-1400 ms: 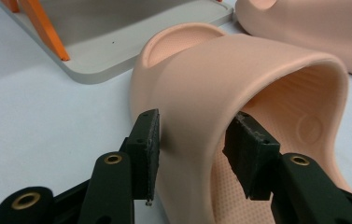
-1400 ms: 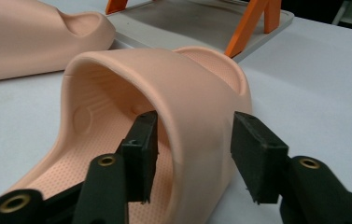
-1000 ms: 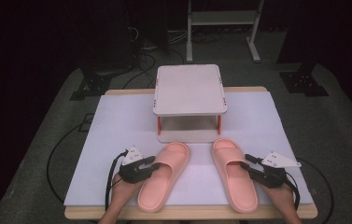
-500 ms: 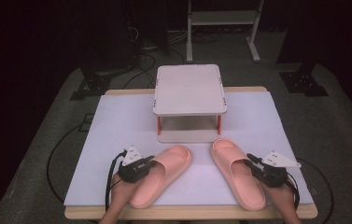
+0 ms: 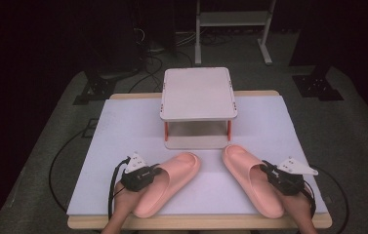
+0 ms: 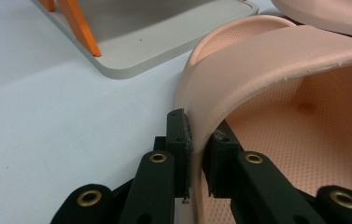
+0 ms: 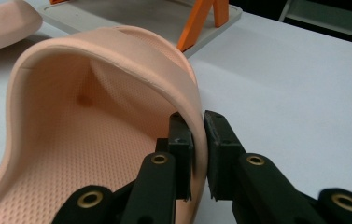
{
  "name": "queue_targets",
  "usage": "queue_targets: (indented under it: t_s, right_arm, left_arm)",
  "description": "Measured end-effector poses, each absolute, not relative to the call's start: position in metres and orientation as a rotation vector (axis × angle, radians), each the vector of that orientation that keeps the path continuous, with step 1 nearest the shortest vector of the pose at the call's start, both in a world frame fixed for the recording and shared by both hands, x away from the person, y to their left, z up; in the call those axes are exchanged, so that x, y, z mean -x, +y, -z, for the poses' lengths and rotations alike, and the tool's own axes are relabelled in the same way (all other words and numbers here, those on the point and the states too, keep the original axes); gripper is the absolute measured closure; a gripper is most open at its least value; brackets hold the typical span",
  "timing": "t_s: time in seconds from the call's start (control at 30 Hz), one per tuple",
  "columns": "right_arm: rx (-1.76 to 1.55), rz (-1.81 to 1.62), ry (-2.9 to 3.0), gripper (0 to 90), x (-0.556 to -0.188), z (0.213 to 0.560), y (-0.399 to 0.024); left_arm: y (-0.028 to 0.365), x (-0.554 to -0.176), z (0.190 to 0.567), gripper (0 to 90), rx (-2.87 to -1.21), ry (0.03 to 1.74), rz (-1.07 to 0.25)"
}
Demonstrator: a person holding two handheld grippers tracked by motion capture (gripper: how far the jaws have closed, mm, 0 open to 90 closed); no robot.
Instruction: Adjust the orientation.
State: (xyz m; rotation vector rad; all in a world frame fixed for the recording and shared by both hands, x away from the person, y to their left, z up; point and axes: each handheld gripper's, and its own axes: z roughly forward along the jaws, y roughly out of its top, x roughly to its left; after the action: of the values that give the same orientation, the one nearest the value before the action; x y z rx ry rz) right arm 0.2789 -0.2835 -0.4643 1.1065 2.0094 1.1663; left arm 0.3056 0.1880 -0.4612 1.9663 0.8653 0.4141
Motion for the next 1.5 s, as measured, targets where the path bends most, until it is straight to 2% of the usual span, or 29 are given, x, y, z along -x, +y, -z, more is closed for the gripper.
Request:
queue_targets:
  t_s: [0.47,1.5]
  right_arm:
    - [-1.125,-1.224,1.995,82.5,-0.271,0.452,-0.284]
    - [-1.014,-1.387,2.023,82.8,-0.263,0.374,-0.285]
  left_arm:
    - [0.202,-0.307,0.45,81.7,-1.905,0.875,-0.4]
    - [0.226,-0.305,0.37,81.6,-1.844,0.796,-0.446]
